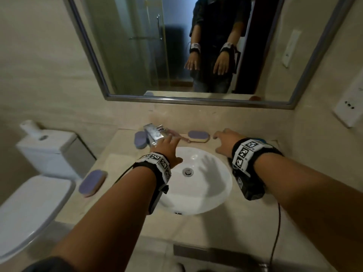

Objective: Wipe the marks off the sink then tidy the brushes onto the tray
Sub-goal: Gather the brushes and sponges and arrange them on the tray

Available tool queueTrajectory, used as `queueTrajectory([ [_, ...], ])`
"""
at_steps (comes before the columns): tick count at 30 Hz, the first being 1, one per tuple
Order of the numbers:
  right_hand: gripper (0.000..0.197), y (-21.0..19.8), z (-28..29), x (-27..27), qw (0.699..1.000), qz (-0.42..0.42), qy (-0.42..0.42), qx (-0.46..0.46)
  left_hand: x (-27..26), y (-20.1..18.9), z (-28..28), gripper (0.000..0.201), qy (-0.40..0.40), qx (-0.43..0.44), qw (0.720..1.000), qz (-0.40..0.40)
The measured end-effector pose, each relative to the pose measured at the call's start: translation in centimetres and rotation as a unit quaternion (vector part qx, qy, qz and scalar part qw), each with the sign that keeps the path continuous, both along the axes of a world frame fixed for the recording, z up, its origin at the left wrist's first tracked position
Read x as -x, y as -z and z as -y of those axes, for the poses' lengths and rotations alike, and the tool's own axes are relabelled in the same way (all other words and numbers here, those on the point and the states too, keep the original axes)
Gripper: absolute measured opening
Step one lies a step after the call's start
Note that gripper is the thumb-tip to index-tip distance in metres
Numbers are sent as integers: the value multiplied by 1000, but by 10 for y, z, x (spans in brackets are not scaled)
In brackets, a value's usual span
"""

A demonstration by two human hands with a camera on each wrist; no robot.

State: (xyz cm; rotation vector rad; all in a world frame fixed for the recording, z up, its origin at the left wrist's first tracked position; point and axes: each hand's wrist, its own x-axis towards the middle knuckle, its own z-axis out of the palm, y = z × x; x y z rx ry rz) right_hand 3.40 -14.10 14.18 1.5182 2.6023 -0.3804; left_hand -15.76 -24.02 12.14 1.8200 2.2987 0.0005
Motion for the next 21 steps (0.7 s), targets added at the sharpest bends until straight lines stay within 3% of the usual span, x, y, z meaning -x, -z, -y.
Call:
queueTrajectory([
  [8, 56, 19, -9, 51, 999, -21, -32, 23, 30, 23, -5, 78, -8, 4, 1000, 25],
  [18, 59, 65, -82, 115, 997, -37, -12, 60, 76, 63, -97, 73, 53, 18, 996, 74],
  [21, 58, 81, -100, 124, 996, -4, 14, 86, 78, 81, -119, 76, 69, 37, 992, 103],
])
